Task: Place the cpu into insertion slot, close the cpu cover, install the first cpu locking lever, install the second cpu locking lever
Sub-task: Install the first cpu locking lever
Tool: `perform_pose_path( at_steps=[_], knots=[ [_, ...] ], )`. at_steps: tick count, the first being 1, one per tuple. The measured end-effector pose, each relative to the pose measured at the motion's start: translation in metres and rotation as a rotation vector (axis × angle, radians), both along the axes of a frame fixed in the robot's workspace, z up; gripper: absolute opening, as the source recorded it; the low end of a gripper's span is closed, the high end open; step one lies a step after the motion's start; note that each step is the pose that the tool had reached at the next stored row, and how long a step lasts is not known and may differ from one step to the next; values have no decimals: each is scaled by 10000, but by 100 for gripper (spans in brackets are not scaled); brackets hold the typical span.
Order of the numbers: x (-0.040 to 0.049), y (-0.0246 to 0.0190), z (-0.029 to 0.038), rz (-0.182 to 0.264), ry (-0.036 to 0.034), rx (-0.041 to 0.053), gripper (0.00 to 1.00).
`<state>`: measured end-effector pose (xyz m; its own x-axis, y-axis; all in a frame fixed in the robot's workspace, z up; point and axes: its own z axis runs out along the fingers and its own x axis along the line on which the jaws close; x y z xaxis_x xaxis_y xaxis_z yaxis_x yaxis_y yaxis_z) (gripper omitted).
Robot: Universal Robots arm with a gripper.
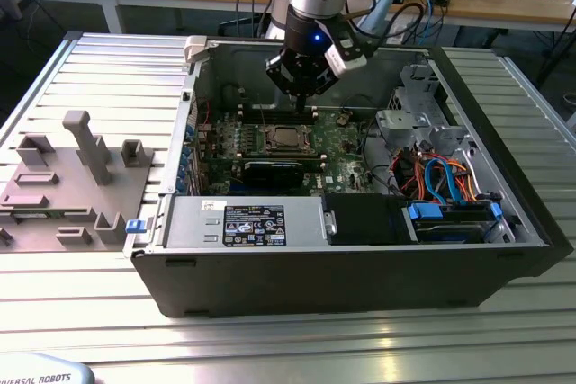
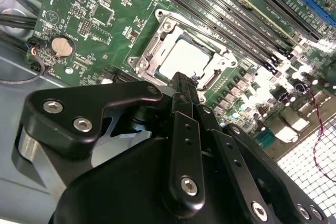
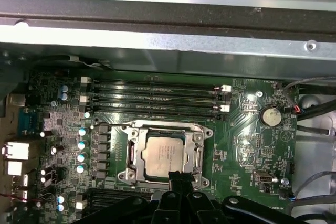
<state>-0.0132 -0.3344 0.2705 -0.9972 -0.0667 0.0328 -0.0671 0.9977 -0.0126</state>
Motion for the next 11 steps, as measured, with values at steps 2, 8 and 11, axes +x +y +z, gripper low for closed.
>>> perform_pose_path(
  at_steps=[2,8,11],
  knots=[
    [0,0,0,99,0,0,11],
    [0,0,0,413,1,0,11],
    [-1,0,0,421,1,0,11]
  ],
)
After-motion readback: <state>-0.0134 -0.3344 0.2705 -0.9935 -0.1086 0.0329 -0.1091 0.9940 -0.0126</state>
